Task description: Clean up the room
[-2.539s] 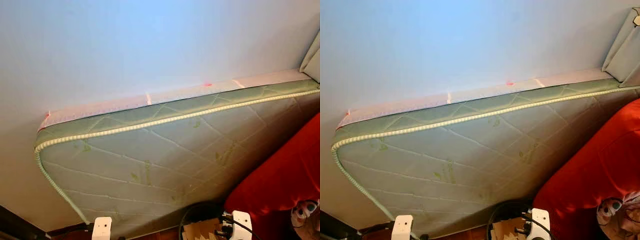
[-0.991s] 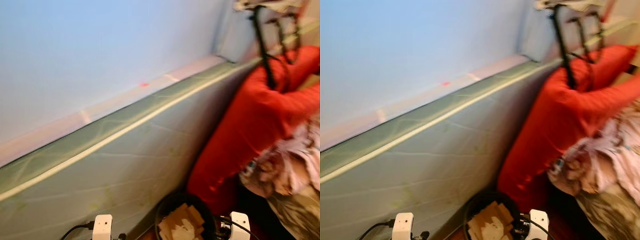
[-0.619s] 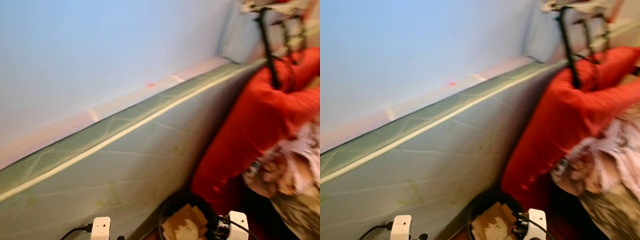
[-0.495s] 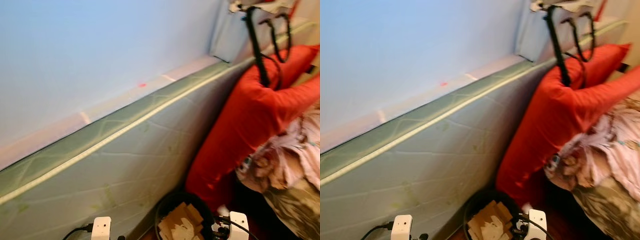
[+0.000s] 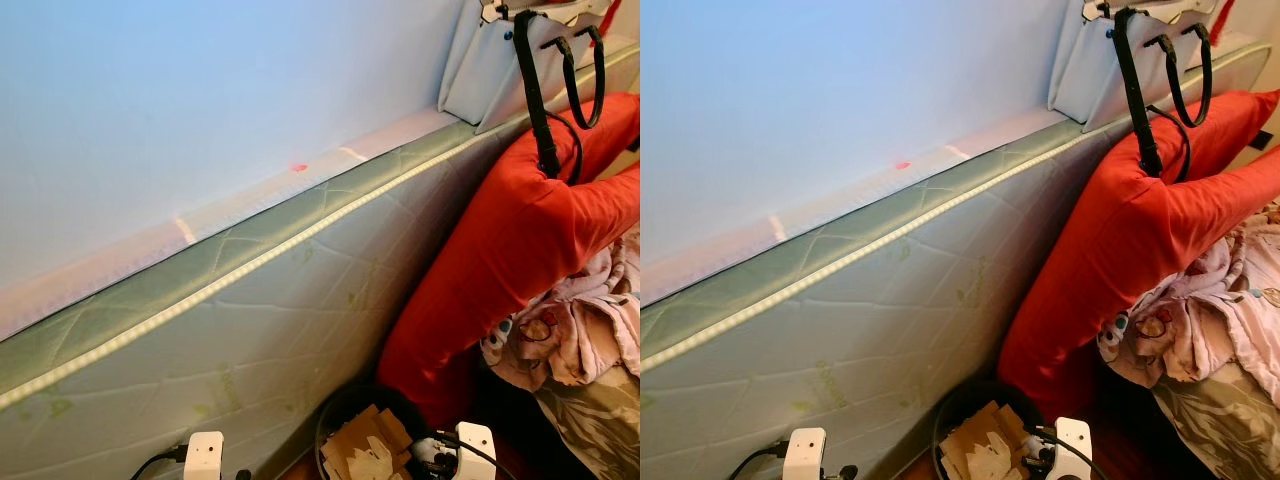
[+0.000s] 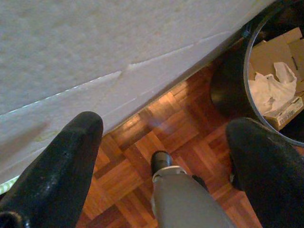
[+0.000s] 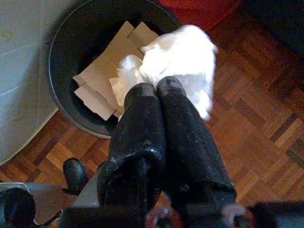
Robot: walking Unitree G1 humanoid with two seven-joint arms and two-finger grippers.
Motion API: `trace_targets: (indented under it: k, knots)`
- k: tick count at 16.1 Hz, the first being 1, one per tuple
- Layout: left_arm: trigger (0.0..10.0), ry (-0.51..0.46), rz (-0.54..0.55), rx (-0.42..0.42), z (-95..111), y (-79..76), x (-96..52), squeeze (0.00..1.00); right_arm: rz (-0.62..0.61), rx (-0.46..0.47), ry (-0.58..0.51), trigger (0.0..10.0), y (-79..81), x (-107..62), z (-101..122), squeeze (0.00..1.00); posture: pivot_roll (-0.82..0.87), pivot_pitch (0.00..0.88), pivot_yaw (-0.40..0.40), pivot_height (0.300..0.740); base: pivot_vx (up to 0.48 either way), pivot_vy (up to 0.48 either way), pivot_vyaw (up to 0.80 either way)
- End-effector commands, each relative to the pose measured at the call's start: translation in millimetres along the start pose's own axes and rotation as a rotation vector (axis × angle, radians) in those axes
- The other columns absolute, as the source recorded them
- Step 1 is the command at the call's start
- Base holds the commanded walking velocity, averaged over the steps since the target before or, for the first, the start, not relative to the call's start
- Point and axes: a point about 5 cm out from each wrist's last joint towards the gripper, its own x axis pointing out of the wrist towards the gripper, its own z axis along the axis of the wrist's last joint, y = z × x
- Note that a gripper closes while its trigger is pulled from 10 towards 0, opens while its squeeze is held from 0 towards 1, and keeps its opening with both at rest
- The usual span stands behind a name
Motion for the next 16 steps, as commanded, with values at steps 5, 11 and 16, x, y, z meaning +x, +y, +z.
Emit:
trace_targets:
  k: [5,11,16]
  knots:
    - [10.0,0.012,-0.005,0.016,-3.5,0.5,-0.7,0.0,-0.005,0.006,0.01,10.0,-2.0,-0.7,-2.2,0.0,-0.03,0.0,-0.021,0.74,0.0,0.0,-0.29]
    - [10.0,0.013,-0.003,0.014,-3.8,0.0,-0.8,0.0,0.001,0.001,0.01,10.0,-1.4,-0.8,-2.9,0.0,-0.03,0.0,-0.023,0.74,0.0,0.0,-0.64]
    - [10.0,0.011,-0.001,0.01,-3.5,0.1,-0.8,0.0,-0.005,-0.002,0.009,10.0,-2.0,-1.0,-3.4,0.0,-0.03,0.0,-0.023,0.74,0.0,0.0,0.0]
